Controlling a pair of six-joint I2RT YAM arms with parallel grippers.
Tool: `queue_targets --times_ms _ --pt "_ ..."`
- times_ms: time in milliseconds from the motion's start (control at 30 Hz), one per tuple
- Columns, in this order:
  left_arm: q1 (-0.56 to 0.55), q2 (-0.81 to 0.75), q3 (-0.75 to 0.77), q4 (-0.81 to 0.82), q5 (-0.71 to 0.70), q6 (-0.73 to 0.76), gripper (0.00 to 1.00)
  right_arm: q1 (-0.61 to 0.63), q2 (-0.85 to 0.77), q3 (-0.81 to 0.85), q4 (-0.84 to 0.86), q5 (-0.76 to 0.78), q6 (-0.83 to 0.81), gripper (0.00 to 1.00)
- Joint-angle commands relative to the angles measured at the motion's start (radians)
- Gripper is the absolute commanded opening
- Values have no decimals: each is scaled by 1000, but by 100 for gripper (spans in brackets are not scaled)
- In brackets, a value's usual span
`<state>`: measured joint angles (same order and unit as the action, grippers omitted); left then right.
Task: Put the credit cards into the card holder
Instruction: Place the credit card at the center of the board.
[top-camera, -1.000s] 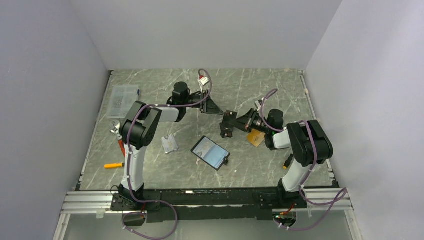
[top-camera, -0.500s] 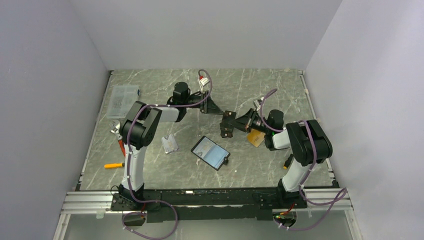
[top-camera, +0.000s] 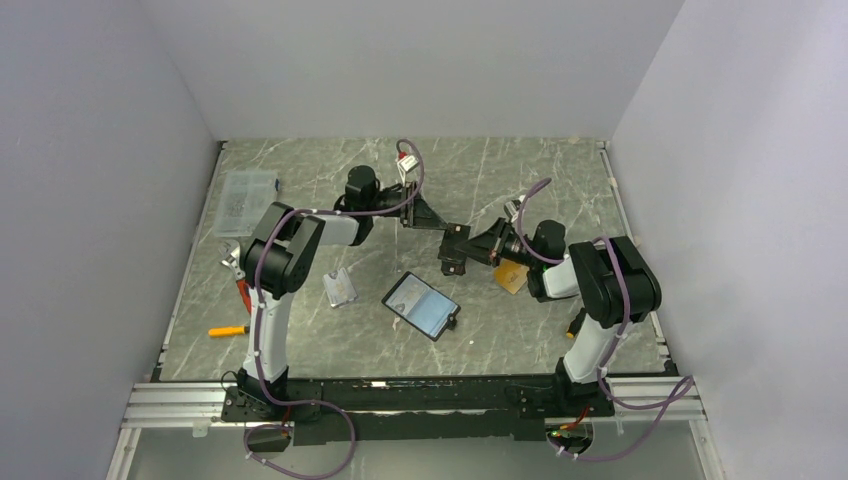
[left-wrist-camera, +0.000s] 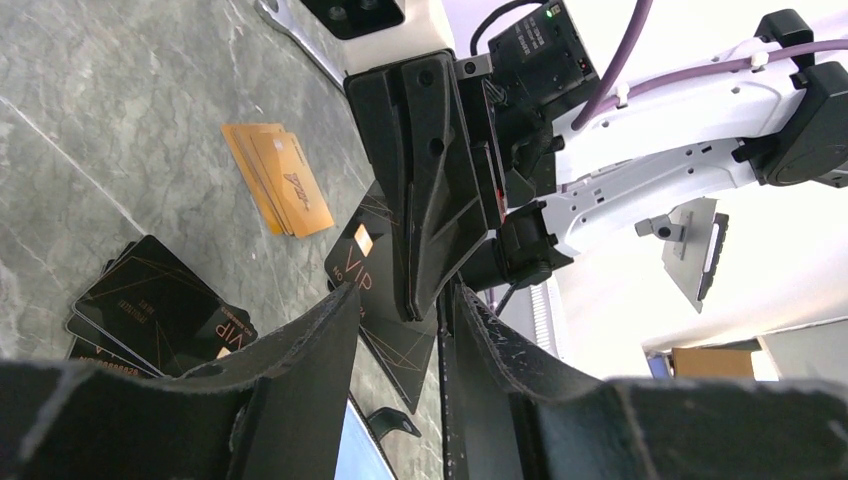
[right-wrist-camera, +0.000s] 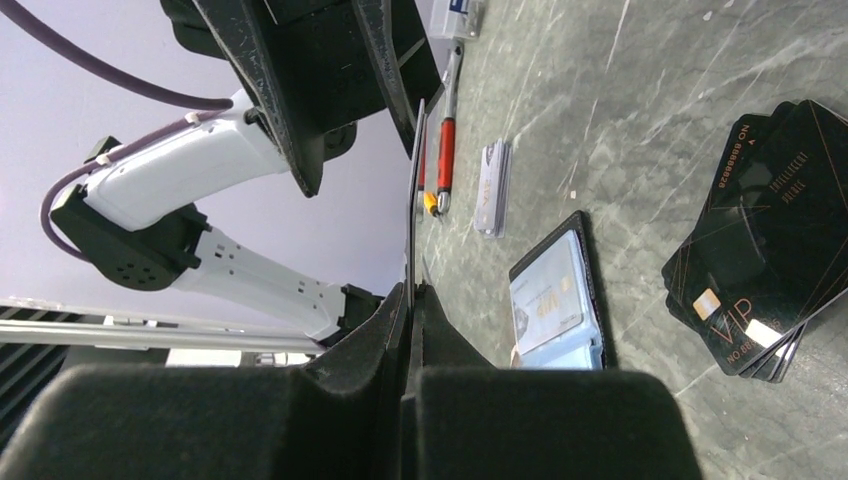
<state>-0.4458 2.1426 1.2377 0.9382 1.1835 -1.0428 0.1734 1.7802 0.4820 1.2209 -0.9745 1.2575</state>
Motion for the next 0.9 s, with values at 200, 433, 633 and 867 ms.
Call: queue_targets --times_ms 200,433,633,867 --pt "-22 -7 -6 85 41 -44 47 11 -52 55 -94 20 -103 0" --pt "-34 1 -20 77 50 -35 47 16 -67 67 -167 26 -149 0" --pt "17 -29 -25 44 47 -3 46 12 -94 40 -201 25 -178 0" --pt "34 -43 -28 -11 41 50 46 14 -93 51 -186 15 -166 0"
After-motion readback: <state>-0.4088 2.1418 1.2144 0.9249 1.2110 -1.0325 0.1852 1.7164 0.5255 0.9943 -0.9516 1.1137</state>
